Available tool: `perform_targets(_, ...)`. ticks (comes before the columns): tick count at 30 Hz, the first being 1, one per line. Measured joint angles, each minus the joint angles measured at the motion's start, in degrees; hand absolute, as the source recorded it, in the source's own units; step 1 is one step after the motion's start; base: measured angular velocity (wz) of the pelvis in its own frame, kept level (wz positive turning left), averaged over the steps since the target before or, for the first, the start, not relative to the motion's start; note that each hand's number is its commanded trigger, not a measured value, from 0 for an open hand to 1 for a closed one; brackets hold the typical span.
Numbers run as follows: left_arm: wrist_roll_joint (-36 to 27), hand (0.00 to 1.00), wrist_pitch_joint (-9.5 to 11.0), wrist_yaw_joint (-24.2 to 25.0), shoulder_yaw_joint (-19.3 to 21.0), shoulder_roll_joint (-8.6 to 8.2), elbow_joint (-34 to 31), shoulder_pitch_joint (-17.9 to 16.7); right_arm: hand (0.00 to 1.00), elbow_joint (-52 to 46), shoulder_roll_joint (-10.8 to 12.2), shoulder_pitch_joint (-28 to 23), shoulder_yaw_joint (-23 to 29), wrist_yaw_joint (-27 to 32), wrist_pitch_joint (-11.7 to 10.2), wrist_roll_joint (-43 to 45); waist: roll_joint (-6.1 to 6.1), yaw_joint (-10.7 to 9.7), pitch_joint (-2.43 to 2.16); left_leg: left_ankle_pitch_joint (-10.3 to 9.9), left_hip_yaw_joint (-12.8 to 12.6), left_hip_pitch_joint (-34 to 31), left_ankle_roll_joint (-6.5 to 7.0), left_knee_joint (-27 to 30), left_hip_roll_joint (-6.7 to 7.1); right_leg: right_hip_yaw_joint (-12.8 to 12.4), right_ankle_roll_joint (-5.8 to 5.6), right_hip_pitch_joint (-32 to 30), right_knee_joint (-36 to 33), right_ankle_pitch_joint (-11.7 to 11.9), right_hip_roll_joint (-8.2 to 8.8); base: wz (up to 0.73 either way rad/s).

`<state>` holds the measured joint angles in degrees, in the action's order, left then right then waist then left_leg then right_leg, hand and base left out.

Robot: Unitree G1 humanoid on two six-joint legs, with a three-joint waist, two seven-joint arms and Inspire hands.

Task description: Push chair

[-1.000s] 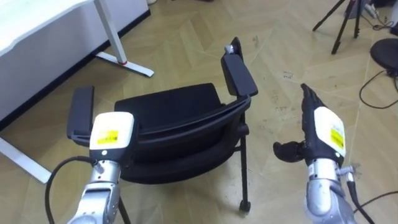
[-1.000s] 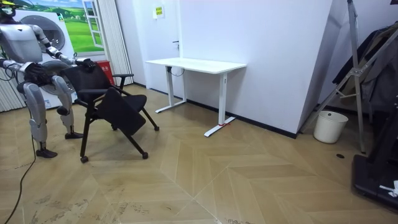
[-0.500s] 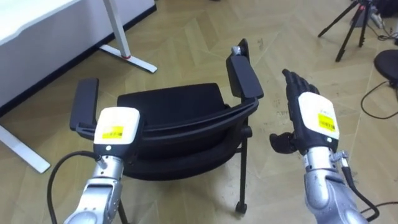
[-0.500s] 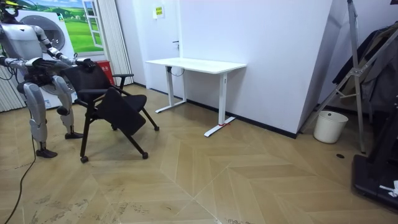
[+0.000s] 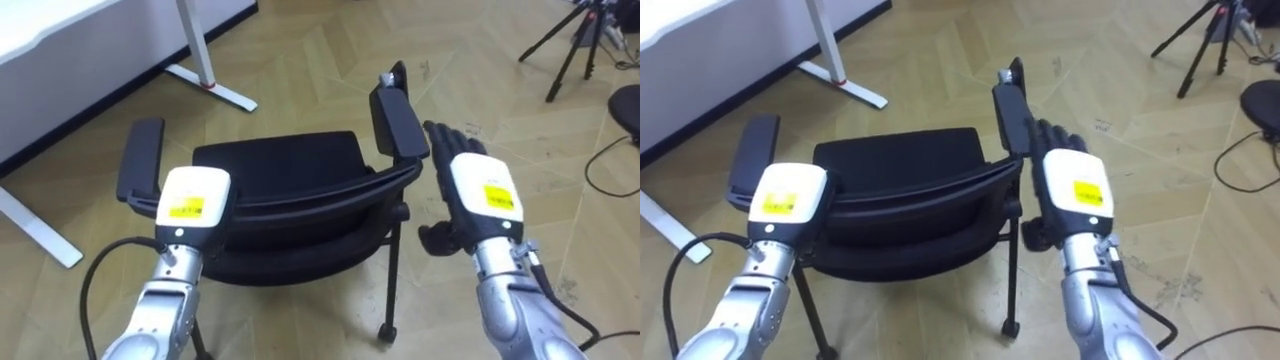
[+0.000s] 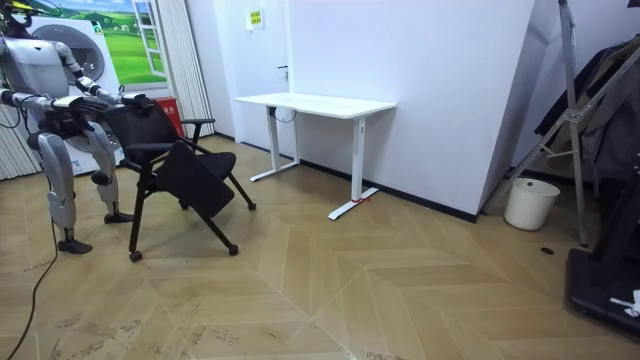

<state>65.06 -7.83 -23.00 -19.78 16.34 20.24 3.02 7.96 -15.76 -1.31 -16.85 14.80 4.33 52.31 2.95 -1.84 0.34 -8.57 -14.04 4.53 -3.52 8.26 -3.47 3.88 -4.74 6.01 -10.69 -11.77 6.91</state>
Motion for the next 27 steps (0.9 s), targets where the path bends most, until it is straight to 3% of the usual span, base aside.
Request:
perform_targets(2, 0.45, 1.0, 0.43, 0.11, -0.23, 0.0, 0.05, 0.3, 0.0, 0.04, 0.01, 0.01, -0.17, -1.23, -0.13, 0.55, 0.13, 0.75, 0.07, 0.0, 0.22, -0.09, 0.0, 0.03, 0.0, 0.23, 0.0, 0.06, 0.03, 0.0, 0.01, 0.02)
perform_targets(15, 0.76, 1.0, 0.94, 1.05, -1.1, 0.12, 0.18, 0.61, 0.0, 0.05, 0.02, 0.16, -2.41, -3.86, -0.55, 4.86, 0.02, 0.77, -0.02, 0.0, 1.23, 0.21, 0.0, 0.05, 0.0, 1.26, 0.0, 0.92, 0.15, 0.0, 0.0, 0.03)
perform_targets(27, 0.74, 1.0, 1.58, 0.97, -1.27, -0.17, 1.78, 2.32, 0.0, 0.05, 0.27, 4.6, -6.82, -10.02, -0.52, 11.44, -0.17, 0.89, 0.05, 0.0, 1.66, -0.11, 0.0, 0.34, 0.0, 1.33, 0.0, 0.86, 0.13, 0.0, 0.0, 0.0)
